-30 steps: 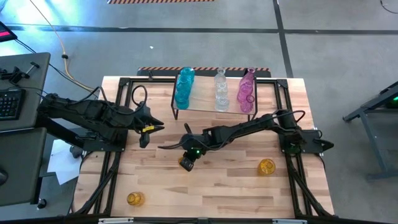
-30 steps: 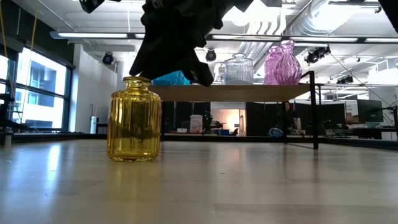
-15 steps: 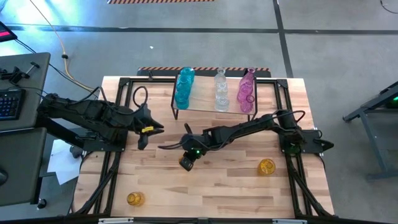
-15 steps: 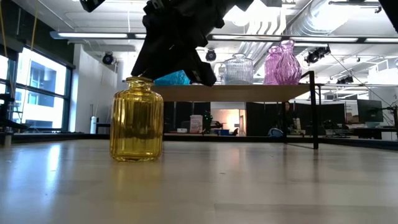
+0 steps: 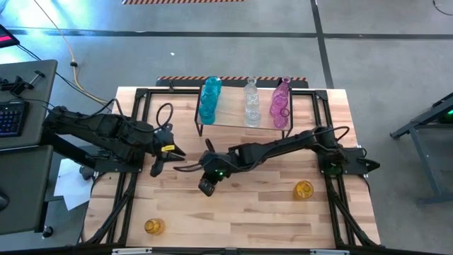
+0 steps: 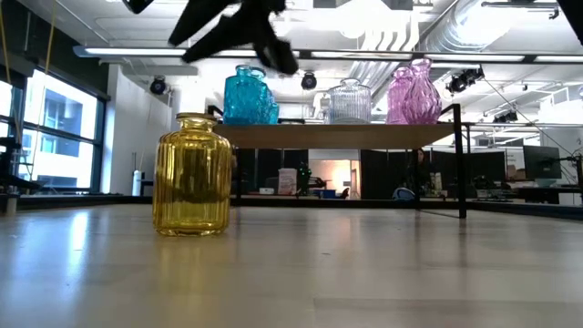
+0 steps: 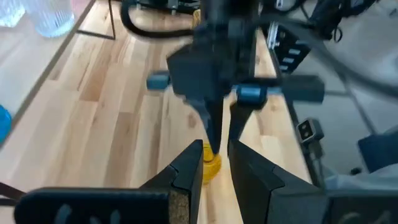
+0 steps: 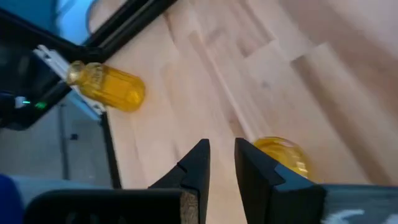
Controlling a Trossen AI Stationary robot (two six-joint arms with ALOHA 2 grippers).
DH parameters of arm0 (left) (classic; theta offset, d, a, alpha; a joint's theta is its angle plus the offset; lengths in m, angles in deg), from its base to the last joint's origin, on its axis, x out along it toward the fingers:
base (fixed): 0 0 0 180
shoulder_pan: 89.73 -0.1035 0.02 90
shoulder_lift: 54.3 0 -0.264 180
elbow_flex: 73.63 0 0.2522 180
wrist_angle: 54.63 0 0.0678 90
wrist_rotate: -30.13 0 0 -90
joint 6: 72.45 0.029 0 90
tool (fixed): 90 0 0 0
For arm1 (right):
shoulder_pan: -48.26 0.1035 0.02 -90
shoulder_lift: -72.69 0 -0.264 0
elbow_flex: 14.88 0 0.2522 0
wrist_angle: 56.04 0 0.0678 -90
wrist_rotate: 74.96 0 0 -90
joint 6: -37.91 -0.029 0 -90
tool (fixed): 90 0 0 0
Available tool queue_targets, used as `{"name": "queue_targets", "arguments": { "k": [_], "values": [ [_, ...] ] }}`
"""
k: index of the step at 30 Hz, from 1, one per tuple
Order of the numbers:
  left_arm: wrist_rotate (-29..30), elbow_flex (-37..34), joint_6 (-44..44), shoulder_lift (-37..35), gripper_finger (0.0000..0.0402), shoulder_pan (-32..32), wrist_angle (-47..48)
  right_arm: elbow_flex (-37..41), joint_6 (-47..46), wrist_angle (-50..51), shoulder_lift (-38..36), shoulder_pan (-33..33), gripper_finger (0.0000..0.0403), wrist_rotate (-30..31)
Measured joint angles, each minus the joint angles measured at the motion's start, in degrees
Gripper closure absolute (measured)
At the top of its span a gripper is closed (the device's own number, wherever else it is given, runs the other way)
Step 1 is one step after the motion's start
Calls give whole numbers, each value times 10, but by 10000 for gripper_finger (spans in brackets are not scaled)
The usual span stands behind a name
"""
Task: Sort vases onto shelf
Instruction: Put the top left yellow vase on the shelf
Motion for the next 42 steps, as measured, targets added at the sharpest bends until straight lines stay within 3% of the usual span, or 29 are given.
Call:
{"name": "queue_targets", "arguments": {
  "k": [5,11,18,23,28,42],
  "values": [
    [-1,0,66,11,330,0,2,-114,12,159,0,14,345,54],
    [-56,0,115,64,330,0,1,-290,27,315,-3,58,345,191],
    [-86,0,214,174,330,0,-12,-210,-5,268,-112,90,345,284],
    [-71,0,270,249,330,0,-28,-210,-14,280,-131,111,345,327],
    [-64,1,325,291,321,0,-36,-210,-20,295,-132,121,345,330],
    [-67,37,398,299,208,25,-25,-210,-51,344,-132,123,345,330]
  ]
}}
